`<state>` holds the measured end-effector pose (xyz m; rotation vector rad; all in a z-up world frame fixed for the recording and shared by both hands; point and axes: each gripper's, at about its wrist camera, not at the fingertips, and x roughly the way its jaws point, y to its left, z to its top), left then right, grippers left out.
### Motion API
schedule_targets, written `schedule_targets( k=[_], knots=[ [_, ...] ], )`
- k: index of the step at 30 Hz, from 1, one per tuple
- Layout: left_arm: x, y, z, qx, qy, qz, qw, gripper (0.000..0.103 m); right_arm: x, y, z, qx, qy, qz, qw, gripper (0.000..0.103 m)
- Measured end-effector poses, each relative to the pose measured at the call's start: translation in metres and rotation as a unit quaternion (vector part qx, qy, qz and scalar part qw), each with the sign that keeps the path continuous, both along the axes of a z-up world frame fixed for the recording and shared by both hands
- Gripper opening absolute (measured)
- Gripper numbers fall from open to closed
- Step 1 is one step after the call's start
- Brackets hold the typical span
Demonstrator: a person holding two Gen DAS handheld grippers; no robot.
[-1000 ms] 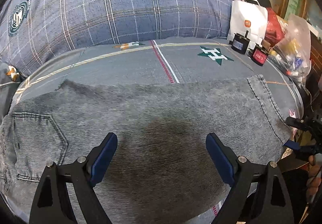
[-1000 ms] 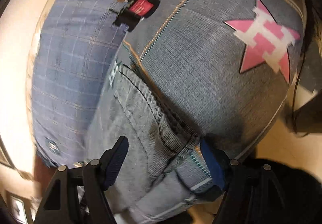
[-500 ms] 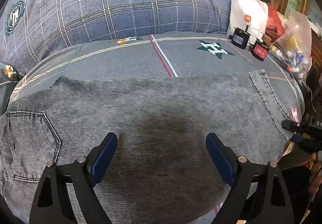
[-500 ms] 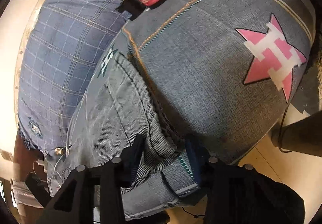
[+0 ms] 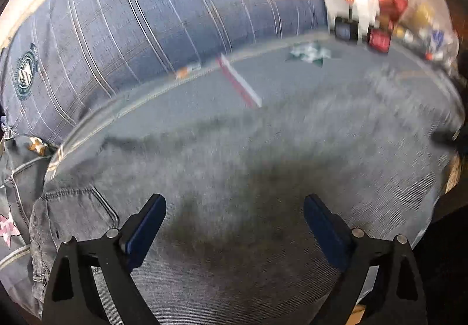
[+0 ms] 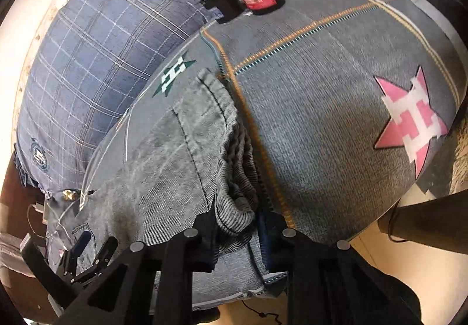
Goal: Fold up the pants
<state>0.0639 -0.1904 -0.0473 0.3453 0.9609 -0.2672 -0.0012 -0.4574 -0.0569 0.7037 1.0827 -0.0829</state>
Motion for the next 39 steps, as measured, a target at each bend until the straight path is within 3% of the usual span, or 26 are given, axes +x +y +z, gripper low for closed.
schedule_targets(
  k=[1, 3, 6, 9, 11, 14, 18, 19, 20, 21, 23, 26, 29, 32, 33, 35, 37, 38, 39],
  knots=[
    [0.005, -0.002, -0.014, 0.015, 0.027, -0.001, 0.9995, 0.097, -0.001, 0.002, 0.004, -0.004, -0.003, 0.002, 1.000, 0.023],
    [0.008, 0.006, -0.018, -0.017, 0.020, 0.012, 0.9996, 0.101, 0.001, 0.012, 0.018, -0.021, -0.018, 0.011, 1.000, 0.023],
    [0.013, 0.010, -0.016, -0.031, 0.034, 0.009, 0.9989, 0.101, 0.002, 0.039, 0.054, -0.053, -0.054, 0.041, 0.996, 0.022],
    [0.012, 0.026, -0.008, -0.067, 0.048, 0.015, 0.9965, 0.095, 0.005, 0.086, 0.100, -0.087, -0.107, 0.090, 0.986, 0.022],
    [0.007, 0.060, 0.007, -0.117, 0.044, 0.050, 0.9909, 0.094, 0.005, 0.124, 0.123, -0.101, -0.140, 0.130, 0.976, 0.022],
    [-0.007, 0.133, 0.032, -0.172, 0.002, 0.126, 0.9769, 0.094, 0.002, 0.186, 0.139, -0.102, -0.181, 0.199, 0.958, 0.023],
    [-0.030, 0.222, 0.040, -0.182, -0.030, 0.226, 0.9565, 0.094, 0.005, 0.264, 0.105, -0.078, -0.177, 0.288, 0.938, 0.026],
    [-0.034, 0.240, 0.038, -0.177, -0.031, 0.247, 0.9523, 0.094, 0.009, 0.281, 0.083, -0.064, -0.159, 0.309, 0.935, 0.038],
    [-0.038, 0.254, 0.037, -0.171, -0.032, 0.263, 0.9489, 0.094, 0.015, 0.296, 0.057, -0.052, -0.135, 0.332, 0.932, 0.063],
    [-0.040, 0.264, 0.036, -0.168, -0.034, 0.276, 0.9456, 0.094, 0.020, 0.303, 0.036, -0.046, -0.114, 0.338, 0.933, 0.073],
    [-0.042, 0.270, 0.034, -0.168, -0.027, 0.285, 0.9433, 0.094, 0.027, 0.306, -0.002, -0.012, -0.070, 0.335, 0.940, 0.076],
    [-0.040, 0.257, 0.044, -0.180, -0.031, 0.269, 0.9454, 0.094, 0.021, 0.280, 0.009, 0.043, -0.109, 0.305, 0.945, 0.077],
    [-0.036, 0.218, 0.059, -0.191, -0.041, 0.222, 0.9554, 0.094, 0.014, 0.235, 0.027, 0.079, -0.149, 0.252, 0.953, 0.083],
    [-0.027, 0.176, 0.065, -0.188, -0.045, 0.169, 0.9666, 0.094, 0.014, 0.190, 0.016, 0.115, -0.139, 0.190, 0.965, 0.084],
    [-0.025, 0.161, 0.064, -0.176, -0.048, 0.152, 0.9713, 0.094, 0.015, 0.181, 0.002, 0.126, -0.114, 0.181, 0.969, 0.084],
    [-0.020, 0.130, 0.046, -0.114, -0.036, 0.125, 0.9849, 0.094, 0.023, 0.171, -0.024, 0.161, -0.058, 0.181, 0.968, 0.084],
    [-0.007, 0.108, 0.007, -0.042, 0.012, 0.105, 0.9935, 0.094, 0.028, 0.161, -0.023, 0.189, -0.061, 0.179, 0.964, 0.084],
    [-0.001, 0.105, -0.011, -0.015, 0.039, 0.108, 0.9933, 0.094, 0.032, 0.157, -0.015, 0.189, -0.068, 0.181, 0.963, 0.084],
    [-0.001, 0.106, -0.020, -0.015, 0.048, 0.113, 0.9924, 0.095, 0.039, 0.153, -0.006, 0.190, -0.078, 0.186, 0.961, 0.084]
  ],
)
